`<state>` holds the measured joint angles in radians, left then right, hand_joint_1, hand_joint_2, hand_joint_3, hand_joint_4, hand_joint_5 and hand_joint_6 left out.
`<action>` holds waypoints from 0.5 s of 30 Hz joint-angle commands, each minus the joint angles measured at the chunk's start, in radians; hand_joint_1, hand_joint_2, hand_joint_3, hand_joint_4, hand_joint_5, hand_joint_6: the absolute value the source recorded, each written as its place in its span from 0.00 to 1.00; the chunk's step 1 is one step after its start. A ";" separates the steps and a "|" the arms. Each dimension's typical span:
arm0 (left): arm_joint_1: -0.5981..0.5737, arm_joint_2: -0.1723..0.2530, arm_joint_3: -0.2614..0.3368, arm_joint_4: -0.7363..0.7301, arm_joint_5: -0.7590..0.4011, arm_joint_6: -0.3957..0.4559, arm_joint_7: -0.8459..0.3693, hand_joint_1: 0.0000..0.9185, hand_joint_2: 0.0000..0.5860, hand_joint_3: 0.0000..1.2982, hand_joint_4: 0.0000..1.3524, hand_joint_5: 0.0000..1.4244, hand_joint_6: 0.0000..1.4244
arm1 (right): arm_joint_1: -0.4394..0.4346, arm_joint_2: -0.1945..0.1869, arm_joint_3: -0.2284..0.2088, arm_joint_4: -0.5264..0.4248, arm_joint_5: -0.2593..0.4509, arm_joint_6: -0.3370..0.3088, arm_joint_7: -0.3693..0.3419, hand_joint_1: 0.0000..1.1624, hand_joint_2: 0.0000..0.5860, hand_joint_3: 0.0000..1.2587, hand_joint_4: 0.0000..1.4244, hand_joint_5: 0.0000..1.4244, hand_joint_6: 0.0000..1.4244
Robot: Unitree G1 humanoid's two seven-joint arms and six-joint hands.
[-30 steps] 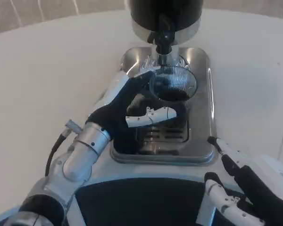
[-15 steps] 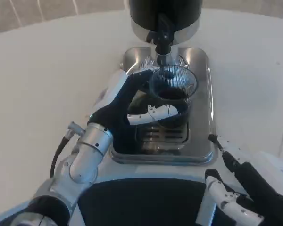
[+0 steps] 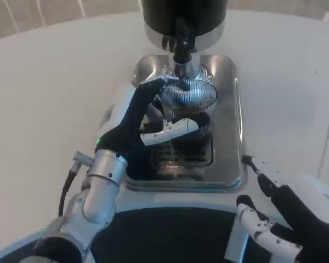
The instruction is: Grasp the cup under the faucet to collect the drink, then remove the cup.
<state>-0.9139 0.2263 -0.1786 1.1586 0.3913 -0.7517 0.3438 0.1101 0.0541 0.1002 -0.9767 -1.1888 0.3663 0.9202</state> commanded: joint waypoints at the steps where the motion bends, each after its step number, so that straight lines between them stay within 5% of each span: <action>1: 0.023 0.014 0.012 -0.008 0.004 -0.014 0.045 0.59 0.13 0.76 0.78 0.93 0.85 | -0.016 -0.005 0.003 0.019 0.002 0.007 -0.010 0.16 1.00 0.02 0.00 0.00 0.01; 15: 0.059 0.072 0.039 -0.034 -0.015 -0.082 0.017 0.60 0.11 0.78 0.85 0.98 0.88 | -0.046 -0.006 0.005 0.025 -0.003 0.020 -0.013 0.17 0.99 0.02 0.00 0.00 0.01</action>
<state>-0.8765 0.2671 -0.1589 1.1478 0.3988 -0.7889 0.3725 0.0683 0.0477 0.1037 -0.9501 -1.1925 0.3791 0.9198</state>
